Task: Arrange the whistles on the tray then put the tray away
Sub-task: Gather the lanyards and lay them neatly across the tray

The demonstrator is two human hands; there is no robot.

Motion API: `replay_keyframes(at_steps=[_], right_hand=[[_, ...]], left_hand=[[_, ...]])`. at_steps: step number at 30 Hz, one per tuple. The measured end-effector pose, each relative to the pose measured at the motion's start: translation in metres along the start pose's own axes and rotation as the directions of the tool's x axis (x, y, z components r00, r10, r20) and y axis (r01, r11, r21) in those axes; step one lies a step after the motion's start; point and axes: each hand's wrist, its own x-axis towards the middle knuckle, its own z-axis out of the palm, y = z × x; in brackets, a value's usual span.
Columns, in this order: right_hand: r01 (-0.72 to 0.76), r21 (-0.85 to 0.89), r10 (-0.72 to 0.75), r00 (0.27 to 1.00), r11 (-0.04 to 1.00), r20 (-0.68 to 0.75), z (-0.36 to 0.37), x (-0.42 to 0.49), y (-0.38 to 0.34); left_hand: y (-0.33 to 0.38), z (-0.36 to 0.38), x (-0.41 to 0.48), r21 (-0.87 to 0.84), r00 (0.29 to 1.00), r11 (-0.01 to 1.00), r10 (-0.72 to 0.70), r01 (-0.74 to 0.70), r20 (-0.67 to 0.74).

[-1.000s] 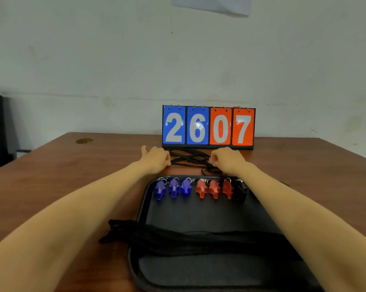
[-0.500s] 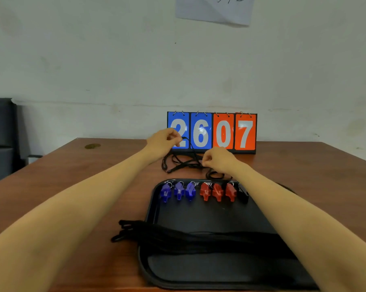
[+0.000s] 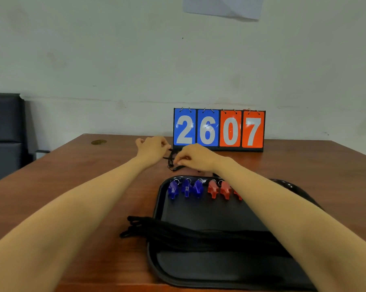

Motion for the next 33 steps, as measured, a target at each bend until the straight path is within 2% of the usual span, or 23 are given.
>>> replay_keyframes(at_steps=[2,4,7,10,12,14,16,18,19,20,22,23,24,25,27,29,31,33], right_hand=[[0.025,-0.067,-0.022,0.999,0.997,0.048,0.003,0.014,-0.007],[0.064,-0.214,-0.035,0.990,0.975,0.135,0.008,0.025,-0.010],[0.135,-0.444,-0.055,0.981,0.886,0.188,0.016,0.033,-0.013],[0.107,-0.437,-0.046,0.988,0.893,0.148,0.016,0.031,-0.015],[0.006,-0.290,0.000,1.000,0.957,0.020,0.009,0.024,-0.015],[-0.139,0.101,0.156,0.972,0.985,-0.175,-0.007,0.017,-0.013],[-0.194,0.481,0.345,0.906,0.855,-0.247,-0.032,0.010,-0.010],[-0.184,0.643,0.427,0.871,0.743,-0.244,-0.056,0.002,-0.007],[-0.168,0.678,0.434,0.867,0.716,-0.244,-0.065,-0.003,-0.006],[-0.150,0.702,0.437,0.865,0.696,-0.248,-0.072,-0.008,-0.006],[-0.118,0.729,0.450,0.848,0.675,-0.279,-0.081,-0.015,-0.005],[-0.108,0.733,0.458,0.839,0.671,-0.296,-0.085,-0.020,-0.005],[-0.100,0.737,0.460,0.834,0.669,-0.304,-0.089,-0.025,-0.005],[-0.092,0.741,0.458,0.834,0.665,-0.308,-0.094,-0.030,-0.006],[-0.072,0.765,0.464,0.830,0.640,-0.310,-0.102,-0.039,-0.006],[-0.048,0.797,0.499,0.802,0.602,-0.328,-0.110,-0.048,-0.003],[-0.021,0.836,0.560,0.752,0.548,-0.348,-0.119,-0.059,0.003],[0.027,0.883,0.634,0.686,0.469,-0.358,-0.126,-0.074,0.013]], left_hand=[[-0.004,0.001,0.003,-0.039,0.999,0.998,-0.041,0.039,-0.034],[-0.011,0.002,0.005,-0.048,0.999,0.998,-0.047,0.046,-0.027],[-0.016,0.005,0.004,0.001,0.999,0.999,-0.045,0.045,0.016],[-0.020,0.006,0.000,0.027,0.999,0.998,-0.050,0.050,0.014],[-0.023,0.005,-0.001,0.062,0.999,0.997,-0.050,0.049,0.021],[-0.024,-0.001,-0.002,0.217,0.997,0.975,-0.055,0.041,0.056],[-0.020,-0.009,-0.006,0.452,0.992,0.892,-0.058,0.001,0.111],[-0.009,-0.014,-0.009,0.563,0.984,0.825,-0.059,-0.048,0.169],[0.000,-0.015,-0.008,0.526,0.981,0.848,-0.043,-0.065,0.190],[0.010,-0.017,-0.007,0.408,0.981,0.911,-0.018,-0.063,0.192],[0.033,-0.020,-0.003,-0.028,0.993,0.999,0.038,-0.035,0.115],[0.045,-0.022,-0.002,-0.279,0.996,0.960,0.054,-0.031,0.076],[0.056,-0.026,-0.003,-0.480,0.995,0.876,0.072,-0.032,0.065],[0.067,-0.029,-0.005,-0.602,0.993,0.798,0.099,-0.041,0.064],[0.081,-0.034,-0.008,-0.636,0.983,0.767,0.172,-0.089,0.069],[0.086,-0.034,-0.007,-0.548,0.977,0.825,0.204,-0.139,0.059],[0.082,-0.030,-0.002,-0.406,0.979,0.897,0.204,-0.175,0.029],[0.071,-0.027,0.002,-0.164,0.981,0.968,0.194,-0.188,0.026]])
